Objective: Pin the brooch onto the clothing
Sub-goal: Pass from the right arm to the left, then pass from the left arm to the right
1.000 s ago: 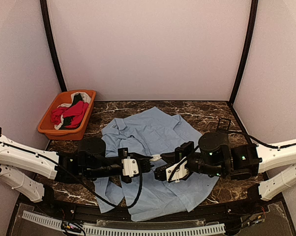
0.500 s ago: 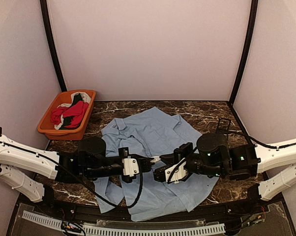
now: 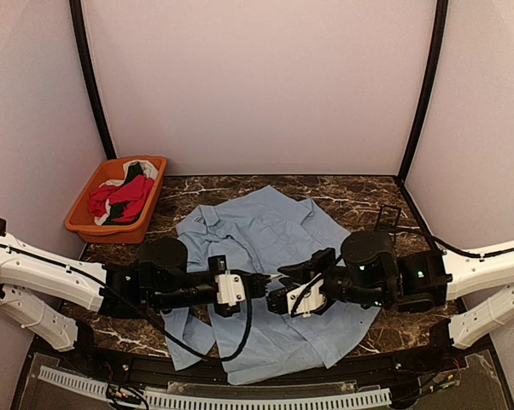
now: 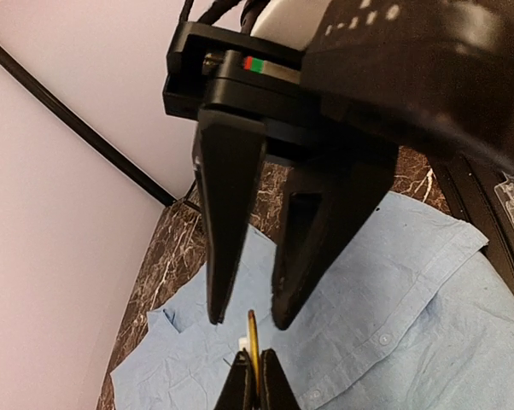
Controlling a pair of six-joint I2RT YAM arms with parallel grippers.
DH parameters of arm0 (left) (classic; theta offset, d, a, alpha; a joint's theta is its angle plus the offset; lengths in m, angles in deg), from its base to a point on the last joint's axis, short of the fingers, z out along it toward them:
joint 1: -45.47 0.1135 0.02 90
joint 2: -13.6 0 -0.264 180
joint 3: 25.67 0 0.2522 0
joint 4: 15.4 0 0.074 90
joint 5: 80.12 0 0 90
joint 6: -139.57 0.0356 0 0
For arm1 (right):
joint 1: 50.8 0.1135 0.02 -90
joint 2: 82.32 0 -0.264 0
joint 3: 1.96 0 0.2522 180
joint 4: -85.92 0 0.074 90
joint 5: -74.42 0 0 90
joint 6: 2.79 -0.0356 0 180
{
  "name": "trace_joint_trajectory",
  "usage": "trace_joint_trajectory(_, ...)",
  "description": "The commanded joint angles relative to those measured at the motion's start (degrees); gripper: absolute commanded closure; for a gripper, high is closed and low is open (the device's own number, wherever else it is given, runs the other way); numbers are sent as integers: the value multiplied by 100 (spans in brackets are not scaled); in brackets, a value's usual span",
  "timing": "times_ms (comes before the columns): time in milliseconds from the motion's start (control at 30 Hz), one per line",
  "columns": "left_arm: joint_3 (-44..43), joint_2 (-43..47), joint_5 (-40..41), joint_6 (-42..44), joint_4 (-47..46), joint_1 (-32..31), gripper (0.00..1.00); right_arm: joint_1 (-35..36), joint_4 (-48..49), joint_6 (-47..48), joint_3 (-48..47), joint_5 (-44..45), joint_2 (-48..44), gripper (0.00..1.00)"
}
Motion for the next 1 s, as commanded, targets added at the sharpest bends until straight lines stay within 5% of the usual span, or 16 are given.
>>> trace_joint_trajectory(0,64,91,206,-142,-462,-25,99,-75,135,-435,-68,-436,-439,59)
trace_joint_trajectory(133,664,352,293,-15,-1674,-25,99,-409,178,-1033,80,-1720,-1126,45)
trace_joint_trajectory(500,1638,-188,-584,-77,-5048,-16,99,-649,645,-1516,307,-3243,-1087,46)
trace_joint_trajectory(967,1583,-357,-1404,-78,-5005,-25,99,-661,1092,-1561,286,-3147,-659,62)
